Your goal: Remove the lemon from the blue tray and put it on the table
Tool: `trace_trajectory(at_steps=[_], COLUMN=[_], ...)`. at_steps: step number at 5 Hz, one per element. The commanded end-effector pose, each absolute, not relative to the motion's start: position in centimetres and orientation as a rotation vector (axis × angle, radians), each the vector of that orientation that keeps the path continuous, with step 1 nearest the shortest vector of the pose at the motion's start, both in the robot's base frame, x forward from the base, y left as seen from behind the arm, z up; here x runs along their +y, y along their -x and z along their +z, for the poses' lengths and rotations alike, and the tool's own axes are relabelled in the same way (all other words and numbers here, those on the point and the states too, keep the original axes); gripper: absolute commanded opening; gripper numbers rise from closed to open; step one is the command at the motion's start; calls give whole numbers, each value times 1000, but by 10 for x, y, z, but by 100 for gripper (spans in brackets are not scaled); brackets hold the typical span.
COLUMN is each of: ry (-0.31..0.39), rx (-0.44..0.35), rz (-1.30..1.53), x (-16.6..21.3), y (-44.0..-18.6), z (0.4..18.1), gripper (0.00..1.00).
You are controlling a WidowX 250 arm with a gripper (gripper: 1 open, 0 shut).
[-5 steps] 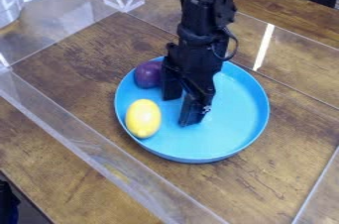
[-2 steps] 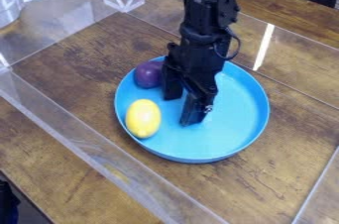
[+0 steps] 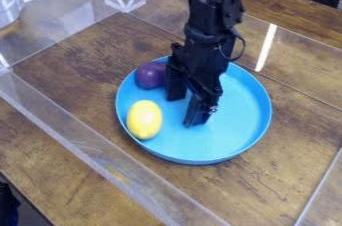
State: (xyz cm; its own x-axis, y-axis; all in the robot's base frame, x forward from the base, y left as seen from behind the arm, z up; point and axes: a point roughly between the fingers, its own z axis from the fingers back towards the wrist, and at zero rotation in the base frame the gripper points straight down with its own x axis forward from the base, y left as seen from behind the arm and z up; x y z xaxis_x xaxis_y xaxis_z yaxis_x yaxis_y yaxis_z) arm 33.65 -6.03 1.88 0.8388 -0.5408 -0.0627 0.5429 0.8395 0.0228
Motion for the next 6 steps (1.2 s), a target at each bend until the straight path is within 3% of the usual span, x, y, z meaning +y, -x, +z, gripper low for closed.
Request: trace_trajectory(at_steps=[1, 6], ry=[-40, -35], rx=[102, 121], rz=[-609, -555], x=[-79, -60], y=[-328, -315], z=[3, 5], gripper=[100, 100])
